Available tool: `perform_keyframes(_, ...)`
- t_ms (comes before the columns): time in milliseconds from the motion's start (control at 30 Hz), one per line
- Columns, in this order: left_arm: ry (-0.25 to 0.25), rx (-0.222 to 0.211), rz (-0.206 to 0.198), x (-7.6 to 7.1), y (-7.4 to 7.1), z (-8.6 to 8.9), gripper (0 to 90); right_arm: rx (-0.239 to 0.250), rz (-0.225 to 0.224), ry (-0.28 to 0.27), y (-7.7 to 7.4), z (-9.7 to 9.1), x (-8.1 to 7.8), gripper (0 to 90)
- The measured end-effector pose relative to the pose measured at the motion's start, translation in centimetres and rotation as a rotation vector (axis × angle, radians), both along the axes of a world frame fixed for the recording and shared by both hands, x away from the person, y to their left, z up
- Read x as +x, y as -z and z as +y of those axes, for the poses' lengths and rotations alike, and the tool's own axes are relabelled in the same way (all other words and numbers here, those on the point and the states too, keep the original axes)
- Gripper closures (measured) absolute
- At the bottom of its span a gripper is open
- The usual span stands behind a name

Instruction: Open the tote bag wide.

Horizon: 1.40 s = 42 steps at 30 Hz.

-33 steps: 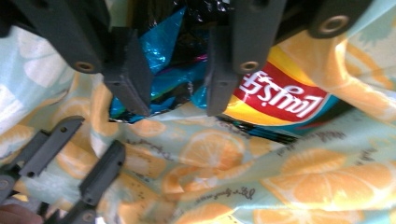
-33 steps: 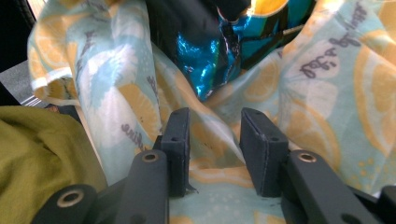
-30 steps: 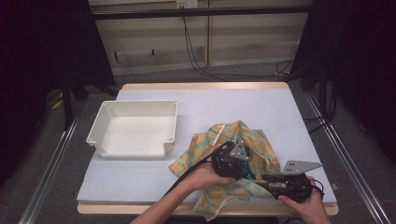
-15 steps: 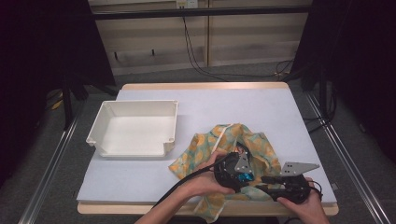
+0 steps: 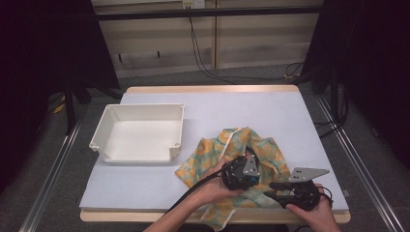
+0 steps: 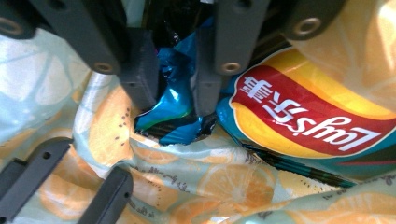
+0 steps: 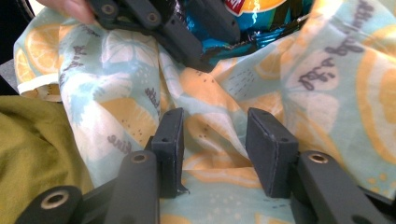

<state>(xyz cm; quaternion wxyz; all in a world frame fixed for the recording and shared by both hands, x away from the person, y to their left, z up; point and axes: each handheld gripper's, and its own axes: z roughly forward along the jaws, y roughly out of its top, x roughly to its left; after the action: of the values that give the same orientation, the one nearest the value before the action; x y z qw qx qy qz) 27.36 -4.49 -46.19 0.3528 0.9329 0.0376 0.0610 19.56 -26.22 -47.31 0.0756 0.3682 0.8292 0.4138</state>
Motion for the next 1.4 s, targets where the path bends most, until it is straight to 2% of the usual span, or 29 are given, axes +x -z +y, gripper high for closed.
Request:
perform_keyframes(100, -0.001, 0.003, 0.022, 0.3, -0.1, 0.1, 81.9, 0.003, 0.001, 0.003, 0.0, 0.0, 0.1, 57.5)
perform_keyframes(233, -0.009, -0.019, 0.062, 0.7, -0.5, 0.5, 88.0, 0.008, -0.001, 0.002, 0.0, 0.0, 0.3, 57.7)
perform_keyframes(333, -0.011, -0.061, 0.104, 1.1, -0.8, 1.0, 88.8, 0.015, -0.010, 0.002, -0.2, 0.1, 0.3, 57.9)
perform_keyframes(433, -0.013, -0.129, 0.135, 1.2, -1.6, 1.9, 88.9, 0.026, -0.019, 0.004, -0.4, 0.1, 0.5, 58.1)
perform_keyframes(500, -0.015, -0.155, 0.151, 1.3, -2.1, 2.2, 89.0, 0.033, -0.026, 0.008, -0.6, 0.2, 0.7, 62.4)
perform_keyframes(600, 0.003, -0.157, 0.140, 1.3, -2.9, 2.7, 89.0, 0.051, -0.027, 0.021, -0.7, 0.2, 1.0, 81.6)
perform_keyframes(633, 0.000, -0.185, 0.147, 1.2, -3.1, 2.9, 89.0, 0.055, -0.027, 0.022, -0.7, 0.2, 1.1, 86.0)
perform_keyframes(700, 0.005, -0.213, 0.156, 1.1, -3.8, 3.4, 89.0, 0.056, -0.025, 0.020, -0.7, 0.1, 1.4, 89.9)
perform_keyframes(800, 0.016, -0.264, 0.153, 1.0, -5.1, 4.4, 89.0, 0.047, -0.015, 0.030, -0.5, 0.0, 1.9, 90.0)
perform_keyframes(867, 0.019, -0.302, 0.169, 1.0, -5.6, 5.0, 89.0, 0.042, -0.016, 0.040, -0.4, -0.1, 2.1, 90.0)
perform_keyframes(900, 0.018, -0.302, 0.163, 1.0, -5.8, 5.3, 89.0, 0.034, -0.017, 0.046, -0.4, -0.1, 2.3, 90.0)
perform_keyframes(1000, 0.016, -0.342, 0.172, 1.3, -6.5, 6.3, 89.1, 0.015, -0.010, 0.062, -0.1, -0.3, 2.6, 90.0)
perform_keyframes(1133, -0.007, -0.382, 0.163, 1.4, -7.4, 7.5, 89.2, -0.009, 0.003, 0.079, 0.3, -0.9, 2.9, 90.0)
perform_keyframes(1200, -0.009, -0.398, 0.169, 1.5, -7.7, 8.0, 89.3, -0.047, 0.022, 0.093, 0.8, -0.9, 3.0, 90.0)
perform_keyframes(1300, -0.010, -0.415, 0.176, 1.6, -7.7, 8.4, 89.3, -0.026, 0.018, 0.085, 0.8, -1.0, 2.9, 90.0)
perform_keyframes(1400, -0.002, -0.406, 0.166, 1.5, -7.6, 8.1, 89.3, 0.010, -0.028, 0.067, 0.0, -0.9, 2.5, 89.6)
